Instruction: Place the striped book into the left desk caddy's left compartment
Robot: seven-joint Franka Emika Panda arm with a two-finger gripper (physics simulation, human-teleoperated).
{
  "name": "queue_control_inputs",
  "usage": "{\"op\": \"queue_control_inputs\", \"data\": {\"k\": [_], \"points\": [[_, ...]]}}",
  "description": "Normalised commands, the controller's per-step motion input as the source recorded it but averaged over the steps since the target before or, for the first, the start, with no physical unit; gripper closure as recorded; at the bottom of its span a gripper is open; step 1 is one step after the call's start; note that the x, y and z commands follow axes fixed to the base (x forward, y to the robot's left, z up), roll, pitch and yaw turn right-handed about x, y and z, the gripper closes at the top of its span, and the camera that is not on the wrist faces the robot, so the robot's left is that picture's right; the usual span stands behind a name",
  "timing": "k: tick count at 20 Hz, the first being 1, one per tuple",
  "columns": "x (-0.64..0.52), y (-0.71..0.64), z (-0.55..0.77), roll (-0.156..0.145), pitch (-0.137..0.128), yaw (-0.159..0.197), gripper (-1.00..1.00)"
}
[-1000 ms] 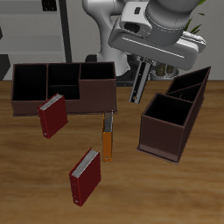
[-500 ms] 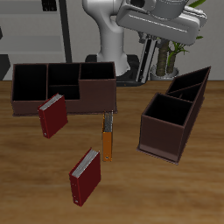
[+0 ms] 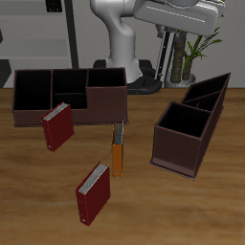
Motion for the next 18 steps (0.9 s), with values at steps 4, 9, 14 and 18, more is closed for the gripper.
{"op": "queue_control_inputs", "data": {"k": [4,9,14,18], "points": [[-0.24,-0.02,-0.12,-0.015,-0.044,-0.035,1.00],[-0.26,0.03,-0.16,-0.030,-0.082,0.007,1.00],[-0.24,0.09,-0.13,0.016,-0.043,0.000,1.00],[-0.30,0.16,-0.07,0.015,-0.050,-0.006,1.00]]}}
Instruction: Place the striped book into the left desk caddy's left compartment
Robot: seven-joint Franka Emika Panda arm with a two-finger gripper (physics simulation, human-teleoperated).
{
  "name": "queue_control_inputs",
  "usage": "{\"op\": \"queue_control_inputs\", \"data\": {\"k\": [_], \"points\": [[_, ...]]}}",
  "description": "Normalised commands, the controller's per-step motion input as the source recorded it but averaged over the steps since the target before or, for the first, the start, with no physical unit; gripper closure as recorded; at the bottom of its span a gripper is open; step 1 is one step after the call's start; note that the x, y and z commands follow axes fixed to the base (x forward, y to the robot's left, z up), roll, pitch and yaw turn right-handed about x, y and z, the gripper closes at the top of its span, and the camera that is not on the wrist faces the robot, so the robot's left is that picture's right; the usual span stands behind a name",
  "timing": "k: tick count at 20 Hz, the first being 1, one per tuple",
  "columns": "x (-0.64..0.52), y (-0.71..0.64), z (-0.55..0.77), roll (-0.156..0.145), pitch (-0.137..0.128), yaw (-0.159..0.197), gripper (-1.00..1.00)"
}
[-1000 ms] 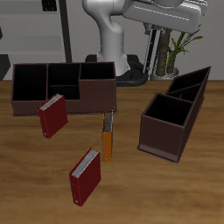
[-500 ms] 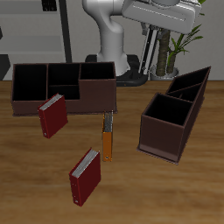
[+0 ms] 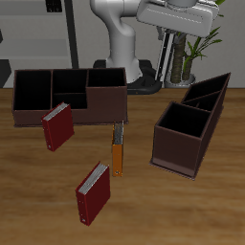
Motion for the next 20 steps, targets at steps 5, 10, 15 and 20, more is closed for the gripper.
{"op": "queue_control_inputs", "data": {"k": [5,10,15,20], "points": [[-0.32,0.27,-0.23,0.076,0.001,-0.013,1.00],[-0.31,0.14,-0.16,0.020,-0.032,-0.006,1.00],[-0.40,0.27,-0.20,0.097,-0.009,0.017,1.00],[-0.30,0.18,-0.15,0.061,0.019,-0.004,1.00]]}}
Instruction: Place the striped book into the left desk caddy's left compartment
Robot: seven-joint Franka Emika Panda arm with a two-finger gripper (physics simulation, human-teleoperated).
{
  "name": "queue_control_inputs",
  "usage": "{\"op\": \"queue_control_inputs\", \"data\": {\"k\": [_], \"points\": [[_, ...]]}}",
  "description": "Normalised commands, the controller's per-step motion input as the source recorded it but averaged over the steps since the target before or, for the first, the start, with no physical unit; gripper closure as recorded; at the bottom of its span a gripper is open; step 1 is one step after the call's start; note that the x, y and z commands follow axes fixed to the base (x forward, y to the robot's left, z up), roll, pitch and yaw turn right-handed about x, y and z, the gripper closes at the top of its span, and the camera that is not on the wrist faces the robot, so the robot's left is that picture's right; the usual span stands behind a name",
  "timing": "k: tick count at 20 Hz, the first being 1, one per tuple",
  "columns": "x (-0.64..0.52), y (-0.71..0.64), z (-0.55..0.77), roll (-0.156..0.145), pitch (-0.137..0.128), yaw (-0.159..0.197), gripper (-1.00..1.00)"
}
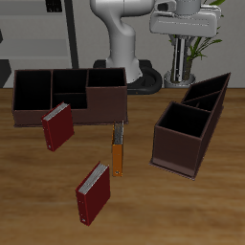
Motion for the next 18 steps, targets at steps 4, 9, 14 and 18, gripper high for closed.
{"op": "queue_control_inputs", "data": {"k": [4,9,14,18], "points": [[-0.20,0.10,-0.03,0.037,0.021,-0.015,1.00],[-0.17,0.10,-0.03,0.053,0.034,-0.008,1.00],[-0.12,0.14,-0.10,0.026,0.019,-0.002,1.00],[-0.09,0.19,-0.15,0.034,0.027,-0.001,1.00]]}}
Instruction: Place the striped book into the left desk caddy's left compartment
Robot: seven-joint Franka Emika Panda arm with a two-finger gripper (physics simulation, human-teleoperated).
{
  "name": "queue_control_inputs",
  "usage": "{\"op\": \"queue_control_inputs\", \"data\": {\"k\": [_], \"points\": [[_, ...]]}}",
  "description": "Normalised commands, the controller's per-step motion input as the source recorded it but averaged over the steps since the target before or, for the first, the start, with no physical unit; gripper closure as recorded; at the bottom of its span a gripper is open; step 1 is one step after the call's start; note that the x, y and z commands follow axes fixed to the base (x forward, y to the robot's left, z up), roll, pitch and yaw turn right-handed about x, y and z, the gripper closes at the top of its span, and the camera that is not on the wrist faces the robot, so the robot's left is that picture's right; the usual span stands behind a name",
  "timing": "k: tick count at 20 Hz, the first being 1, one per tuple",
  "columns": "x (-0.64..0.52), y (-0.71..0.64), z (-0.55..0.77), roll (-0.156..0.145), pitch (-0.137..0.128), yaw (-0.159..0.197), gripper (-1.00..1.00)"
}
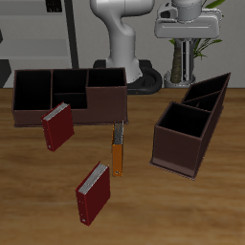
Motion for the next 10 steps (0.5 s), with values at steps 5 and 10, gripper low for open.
{"op": "queue_control_inputs", "data": {"k": [5,10], "points": [[0.02,0.24,-0.25,0.025,0.068,-0.023,1.00],[-0.02,0.20,-0.11,0.029,0.029,-0.020,1.00]]}}
